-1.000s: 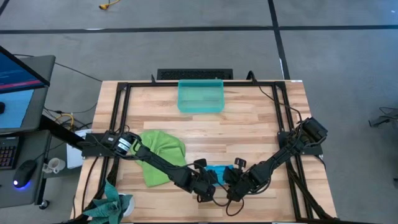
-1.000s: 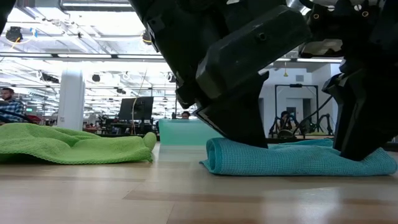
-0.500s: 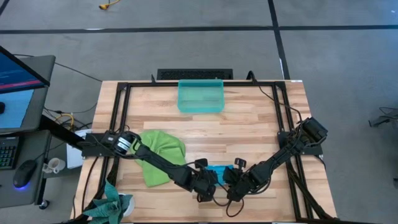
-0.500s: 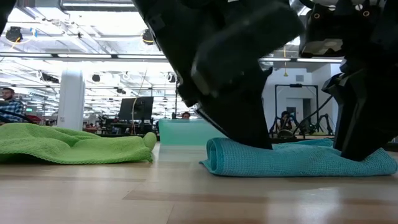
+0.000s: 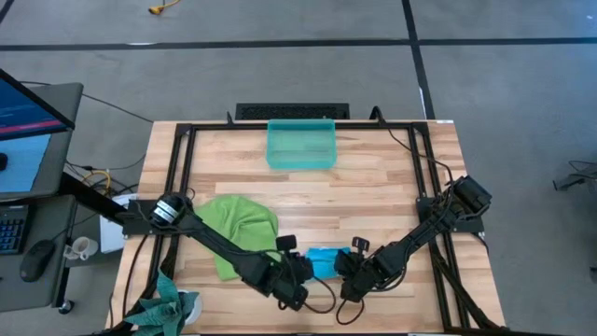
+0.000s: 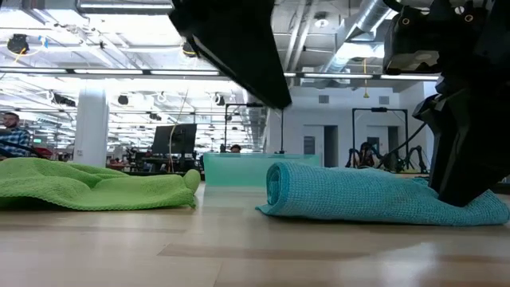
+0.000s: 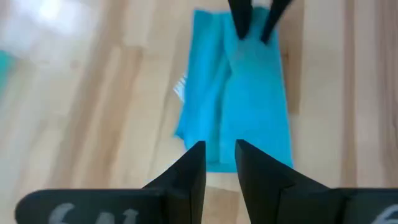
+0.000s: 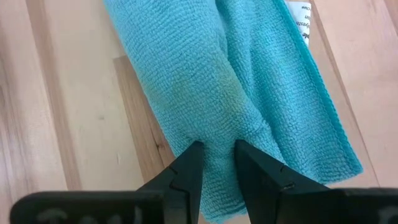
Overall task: Roll microfiber towels into tight, uniform cylinder then place into a basket
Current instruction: Roll the blue microfiber cloth
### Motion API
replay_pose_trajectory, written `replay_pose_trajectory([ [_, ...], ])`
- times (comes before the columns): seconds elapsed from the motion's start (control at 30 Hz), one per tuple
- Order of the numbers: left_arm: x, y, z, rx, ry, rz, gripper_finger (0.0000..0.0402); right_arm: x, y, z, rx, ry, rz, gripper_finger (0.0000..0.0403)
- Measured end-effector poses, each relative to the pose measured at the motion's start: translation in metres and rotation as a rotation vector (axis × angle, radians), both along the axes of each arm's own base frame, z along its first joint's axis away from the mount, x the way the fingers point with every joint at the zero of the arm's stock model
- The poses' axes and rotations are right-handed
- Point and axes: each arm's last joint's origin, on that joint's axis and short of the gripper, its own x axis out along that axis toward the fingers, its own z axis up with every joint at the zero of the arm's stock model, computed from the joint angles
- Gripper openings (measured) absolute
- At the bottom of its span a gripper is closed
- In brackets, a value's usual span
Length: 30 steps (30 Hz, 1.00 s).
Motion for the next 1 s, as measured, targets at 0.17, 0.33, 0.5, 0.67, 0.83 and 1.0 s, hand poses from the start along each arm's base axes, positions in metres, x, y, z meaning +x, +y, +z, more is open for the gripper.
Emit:
replay_pose_trajectory([
  [0.17, -0.005, -0.012, 0.001, 0.058, -0.103, 0.021, 0.0081, 0.0, 0.0, 0.0, 0.003, -0.004, 0.0, 0.0118],
  [0.33, 0.001, -0.019, -0.008, 0.044, -0.163, -0.114, 0.008, 0.0, 0.0, 0.0, 0.003, -0.004, 0.001, 0.0118],
  [0.5, 0.013, -0.016, -0.003, -0.075, -0.176, -0.246, 0.0081, 0.0, 0.0, 0.0, 0.001, -0.005, 0.007, 0.0118],
  [0.67, 0.022, -0.006, -0.005, -0.086, -0.186, -0.229, 0.0111, 0.0, 0.0, 0.0, 0.001, -0.006, 0.007, 0.0118],
  [0.83, 0.03, -0.001, -0.033, -0.102, -0.139, -0.198, 0.0164, 0.001, 0.0, 0.0, 0.0, -0.01, 0.008, 0.0118],
  [1.0, 0.039, 0.004, -0.064, -0.093, -0.083, -0.231, 0.0188, 0.001, 0.002, 0.0, -0.016, -0.013, 0.065, 0.0118],
])
